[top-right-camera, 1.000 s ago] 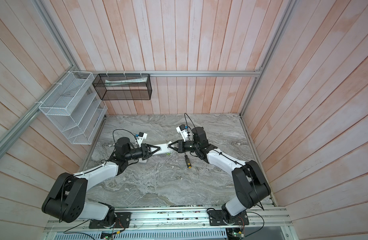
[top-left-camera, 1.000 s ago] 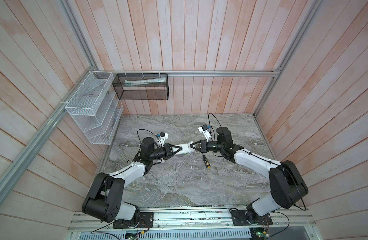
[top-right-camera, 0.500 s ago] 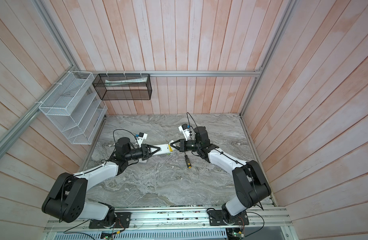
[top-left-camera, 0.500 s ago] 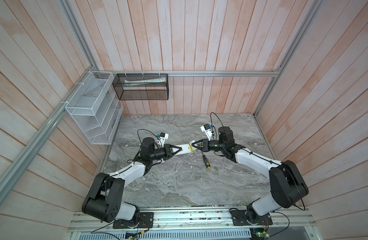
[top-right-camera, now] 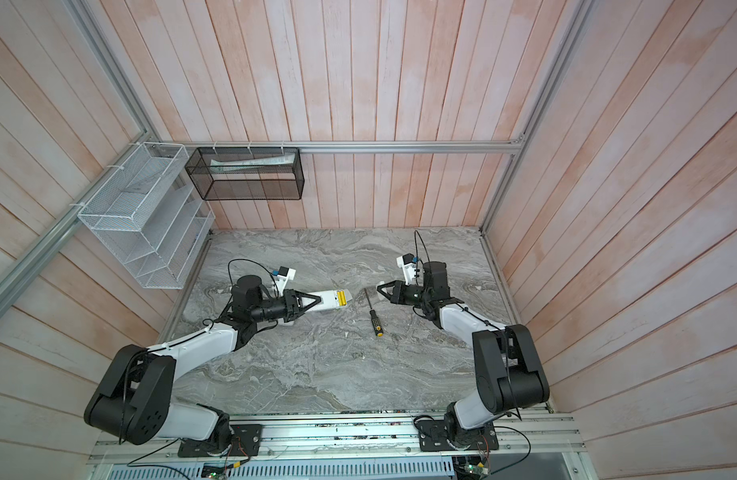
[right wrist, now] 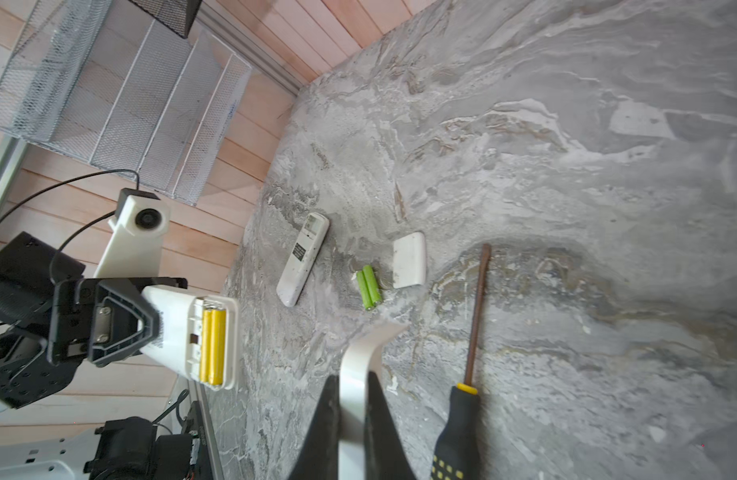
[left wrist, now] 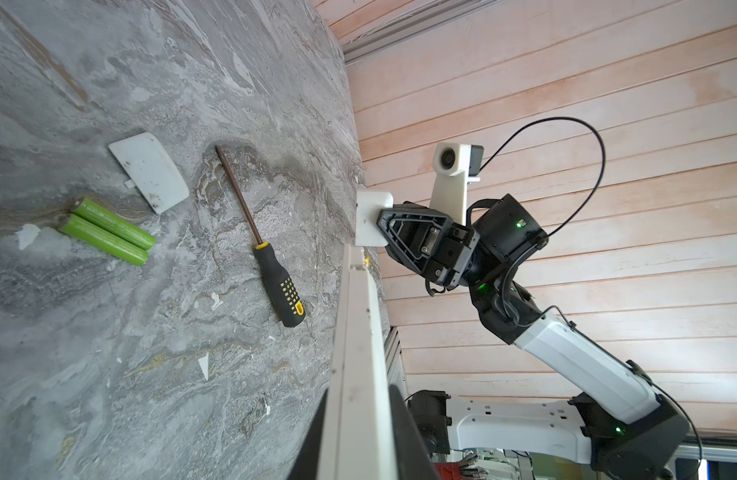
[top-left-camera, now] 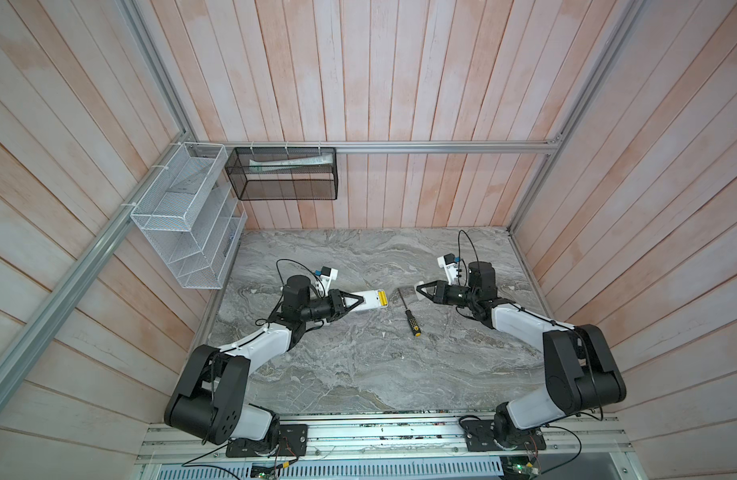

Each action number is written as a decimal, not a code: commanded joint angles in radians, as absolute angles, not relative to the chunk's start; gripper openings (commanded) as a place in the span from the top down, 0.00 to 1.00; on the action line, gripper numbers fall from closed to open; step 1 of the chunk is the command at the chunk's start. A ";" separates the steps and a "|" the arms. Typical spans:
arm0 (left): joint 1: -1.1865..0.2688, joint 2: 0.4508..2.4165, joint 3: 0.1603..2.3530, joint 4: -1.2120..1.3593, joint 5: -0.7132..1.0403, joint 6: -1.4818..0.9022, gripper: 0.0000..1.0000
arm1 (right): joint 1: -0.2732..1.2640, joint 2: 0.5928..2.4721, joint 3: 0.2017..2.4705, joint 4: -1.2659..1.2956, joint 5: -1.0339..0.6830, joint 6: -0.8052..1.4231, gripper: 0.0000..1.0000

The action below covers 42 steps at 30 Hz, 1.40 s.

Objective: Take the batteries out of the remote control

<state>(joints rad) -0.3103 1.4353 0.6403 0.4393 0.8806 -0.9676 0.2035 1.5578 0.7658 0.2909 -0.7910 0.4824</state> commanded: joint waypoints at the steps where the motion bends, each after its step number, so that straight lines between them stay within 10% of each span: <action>1: -0.305 1.408 0.635 0.434 0.871 -0.937 1.00 | 0.192 1.614 0.746 0.304 -0.786 0.429 0.97; 24: -0.305 1.387 0.632 0.414 0.864 -0.934 1.00 | 0.192 1.871 0.716 0.434 -0.835 0.465 0.91; 42: -0.305 1.365 0.628 0.385 0.852 -0.919 1.00 | 0.155 1.849 0.696 0.389 -0.745 0.409 0.54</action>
<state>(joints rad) -0.3096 1.3857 0.6380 0.3801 0.8551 -0.9451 0.1707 1.8568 0.7139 0.4484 -0.8059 0.4397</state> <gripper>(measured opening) 0.194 0.459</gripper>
